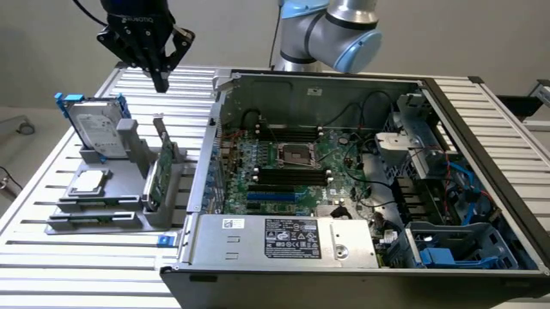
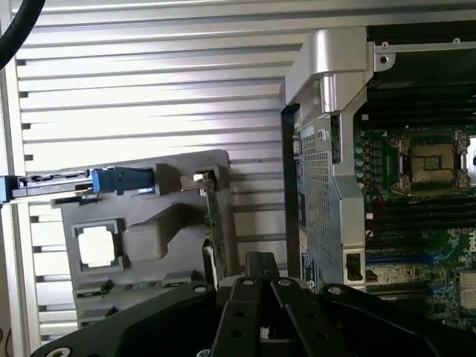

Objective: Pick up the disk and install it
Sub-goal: 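Reach for the disk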

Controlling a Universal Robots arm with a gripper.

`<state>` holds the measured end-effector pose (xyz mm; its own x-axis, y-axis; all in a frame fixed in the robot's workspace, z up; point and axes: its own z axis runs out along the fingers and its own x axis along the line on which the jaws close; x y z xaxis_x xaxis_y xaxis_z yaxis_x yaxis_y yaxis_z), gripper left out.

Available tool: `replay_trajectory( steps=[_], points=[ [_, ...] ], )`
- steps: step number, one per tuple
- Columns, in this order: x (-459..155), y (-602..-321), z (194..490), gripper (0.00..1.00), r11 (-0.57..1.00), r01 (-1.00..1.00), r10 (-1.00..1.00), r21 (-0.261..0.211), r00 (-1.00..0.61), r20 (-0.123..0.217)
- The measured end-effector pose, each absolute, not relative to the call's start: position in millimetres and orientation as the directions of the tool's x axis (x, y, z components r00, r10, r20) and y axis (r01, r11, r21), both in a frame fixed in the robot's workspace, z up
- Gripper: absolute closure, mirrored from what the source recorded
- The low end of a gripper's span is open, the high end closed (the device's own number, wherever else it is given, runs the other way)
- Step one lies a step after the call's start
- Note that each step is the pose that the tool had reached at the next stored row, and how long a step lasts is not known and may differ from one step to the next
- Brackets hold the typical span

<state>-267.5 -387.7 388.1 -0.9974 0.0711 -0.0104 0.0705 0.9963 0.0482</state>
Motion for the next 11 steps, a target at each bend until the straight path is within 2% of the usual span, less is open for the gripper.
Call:
replay_trajectory(
  steps=[11],
  points=[
    [-317, -376, 388, 0.89, 0.996, 0.071, 0.071, 0.048, -0.997, -0.01]
  ],
)
